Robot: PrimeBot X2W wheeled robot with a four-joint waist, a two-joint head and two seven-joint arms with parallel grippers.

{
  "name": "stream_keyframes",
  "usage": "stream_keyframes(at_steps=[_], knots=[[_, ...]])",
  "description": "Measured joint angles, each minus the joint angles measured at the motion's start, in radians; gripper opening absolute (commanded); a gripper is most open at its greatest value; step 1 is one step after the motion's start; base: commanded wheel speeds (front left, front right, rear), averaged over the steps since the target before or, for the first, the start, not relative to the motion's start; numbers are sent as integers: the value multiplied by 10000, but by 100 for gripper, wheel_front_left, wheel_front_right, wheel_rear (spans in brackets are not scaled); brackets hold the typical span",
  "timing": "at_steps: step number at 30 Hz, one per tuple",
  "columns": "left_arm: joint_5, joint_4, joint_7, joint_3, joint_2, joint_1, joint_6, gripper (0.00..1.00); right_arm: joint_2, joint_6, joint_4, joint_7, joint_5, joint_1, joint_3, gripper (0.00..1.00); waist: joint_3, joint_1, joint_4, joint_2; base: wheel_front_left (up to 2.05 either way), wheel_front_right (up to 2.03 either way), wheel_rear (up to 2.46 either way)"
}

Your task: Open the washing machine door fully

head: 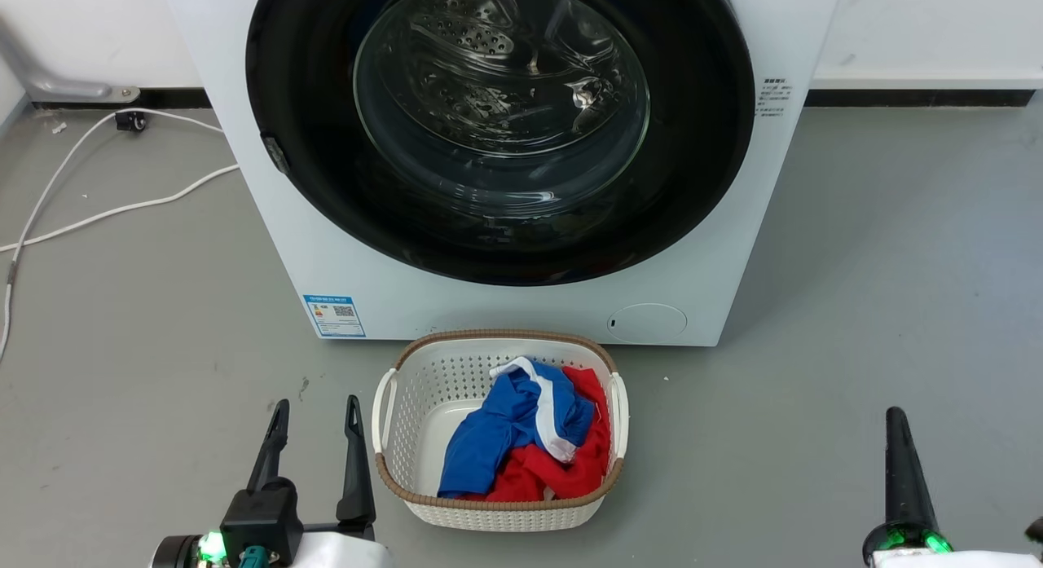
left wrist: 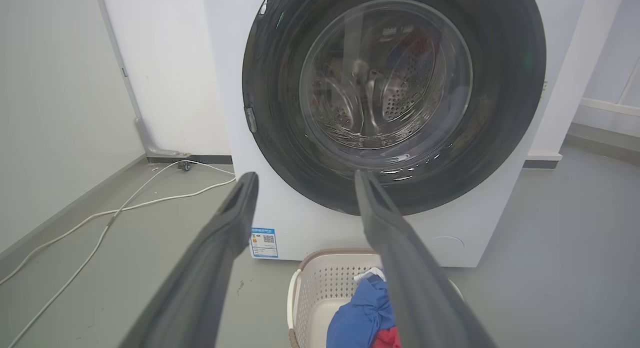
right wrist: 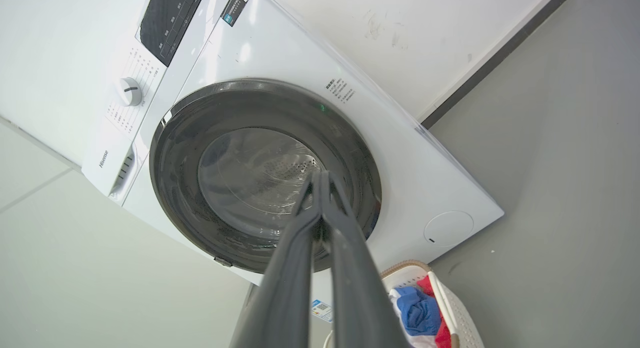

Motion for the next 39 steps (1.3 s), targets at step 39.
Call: stream_keyframes(at_steps=[39], knots=[[33,-71,-13,0,0,25,-27,100,-17,0,-1020,2782,7697,174,-826,0,198,0,-41,0,0,0,0]])
